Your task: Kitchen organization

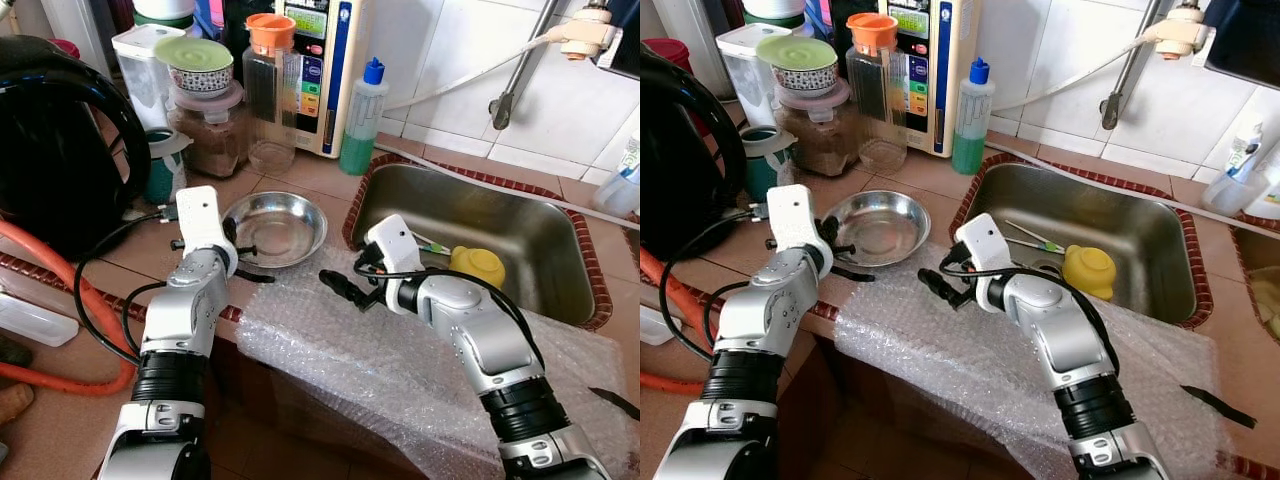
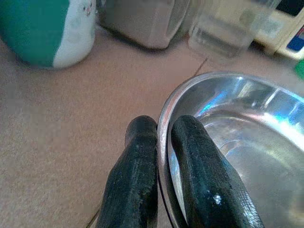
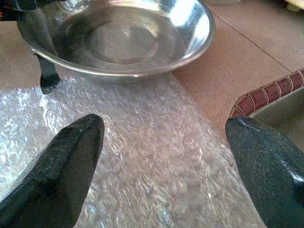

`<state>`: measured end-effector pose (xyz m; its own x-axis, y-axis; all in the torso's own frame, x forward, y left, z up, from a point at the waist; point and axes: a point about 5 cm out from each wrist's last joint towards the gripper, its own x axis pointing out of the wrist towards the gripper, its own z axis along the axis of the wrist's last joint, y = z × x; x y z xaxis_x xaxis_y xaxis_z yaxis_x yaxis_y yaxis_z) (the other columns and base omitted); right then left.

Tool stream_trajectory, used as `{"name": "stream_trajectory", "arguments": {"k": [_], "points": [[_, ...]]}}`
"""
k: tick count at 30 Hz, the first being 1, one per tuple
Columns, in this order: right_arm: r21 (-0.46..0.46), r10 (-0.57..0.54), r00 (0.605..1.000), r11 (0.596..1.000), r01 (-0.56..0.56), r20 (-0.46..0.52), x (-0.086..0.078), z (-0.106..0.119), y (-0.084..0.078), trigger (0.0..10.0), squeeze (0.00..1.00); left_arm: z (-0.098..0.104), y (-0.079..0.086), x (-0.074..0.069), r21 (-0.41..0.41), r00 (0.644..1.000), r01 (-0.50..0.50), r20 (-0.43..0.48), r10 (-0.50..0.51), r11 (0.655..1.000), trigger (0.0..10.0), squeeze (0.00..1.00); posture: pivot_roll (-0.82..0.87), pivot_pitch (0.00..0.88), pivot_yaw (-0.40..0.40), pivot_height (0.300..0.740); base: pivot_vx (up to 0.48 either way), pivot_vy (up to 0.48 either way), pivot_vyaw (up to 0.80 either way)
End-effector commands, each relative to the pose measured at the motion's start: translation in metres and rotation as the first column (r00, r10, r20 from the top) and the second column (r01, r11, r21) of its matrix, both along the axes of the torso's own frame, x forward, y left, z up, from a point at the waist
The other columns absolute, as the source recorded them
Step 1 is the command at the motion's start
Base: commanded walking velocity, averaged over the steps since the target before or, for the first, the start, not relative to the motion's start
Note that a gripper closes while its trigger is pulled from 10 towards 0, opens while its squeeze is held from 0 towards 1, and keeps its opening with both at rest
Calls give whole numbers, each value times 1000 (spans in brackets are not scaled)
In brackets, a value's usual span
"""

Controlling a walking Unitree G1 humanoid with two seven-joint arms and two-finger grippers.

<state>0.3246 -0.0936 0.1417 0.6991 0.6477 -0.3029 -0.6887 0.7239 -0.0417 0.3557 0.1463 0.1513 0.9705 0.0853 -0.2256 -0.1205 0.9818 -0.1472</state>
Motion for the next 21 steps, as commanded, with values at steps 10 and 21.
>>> {"name": "stream_trajectory", "arguments": {"k": [10, 21], "points": [[221, -211, 970, 958, 182, 116, 22, 37, -13, 10000, 0, 50, -3, 3, 25, 930, 1, 368, -11, 1000, 0, 0, 127, 0, -69, 740, 0, 0, 0], [498, -302, 951, 836, 230, 68, 30, 63, -18, 10000, 0, 77, -18, 3, 64, 864, 79, 494, -100, 995, 0, 0, 133, 0, -68, 740, 0, 0, 0]]}}
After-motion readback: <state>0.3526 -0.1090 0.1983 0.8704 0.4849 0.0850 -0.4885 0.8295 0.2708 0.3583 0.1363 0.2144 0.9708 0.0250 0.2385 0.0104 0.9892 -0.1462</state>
